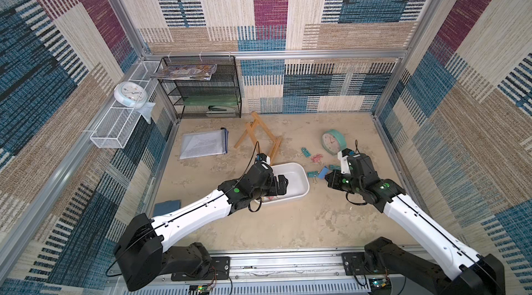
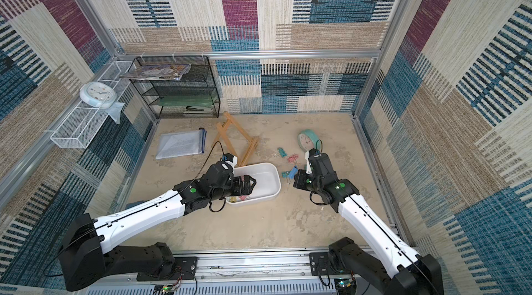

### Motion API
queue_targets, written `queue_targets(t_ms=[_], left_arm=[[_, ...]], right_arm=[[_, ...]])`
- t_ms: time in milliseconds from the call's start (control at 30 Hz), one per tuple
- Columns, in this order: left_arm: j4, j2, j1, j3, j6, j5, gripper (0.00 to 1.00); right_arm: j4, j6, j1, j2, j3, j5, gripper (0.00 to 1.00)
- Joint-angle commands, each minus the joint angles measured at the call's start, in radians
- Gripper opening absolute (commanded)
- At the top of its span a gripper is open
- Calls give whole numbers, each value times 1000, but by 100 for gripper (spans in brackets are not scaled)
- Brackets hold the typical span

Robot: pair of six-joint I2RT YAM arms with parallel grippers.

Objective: Take out the binder clips from the storage box
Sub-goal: Place the binder clip at the center of the board.

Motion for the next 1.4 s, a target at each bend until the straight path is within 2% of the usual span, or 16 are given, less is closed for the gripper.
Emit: queue_targets(t_ms=[0, 67, 233, 367, 567, 867, 1067, 1233, 1367], left_arm=[[35, 26, -33, 32, 0, 19, 99], [35, 49, -55, 48, 0, 17, 99], [35, 119, -113, 95, 4, -6, 99], [34, 175, -131, 140, 7, 5, 99], [40, 211, -135, 166, 20, 20, 99], [16, 226, -135, 190, 25, 15, 99], [6, 233, -135, 198, 38, 17, 99], [12, 236, -135, 196, 35, 17, 99], [14, 237, -135, 194, 36, 14, 99]], right_arm=[[77, 93, -99, -45, -110, -204, 0], [121, 116, -154, -64, -182, -287, 0], [209, 136, -290, -61, -303, -403, 0], [311, 110, -374, 33, -346, -509, 0], [363, 38, -521, 200, -311, -533, 0], [362, -19, -583, 335, -258, -538, 0], [357, -8, -594, 336, -281, -503, 0], [407, -8, -595, 380, -293, -553, 0], [376, -28, -595, 388, -279, -519, 9]])
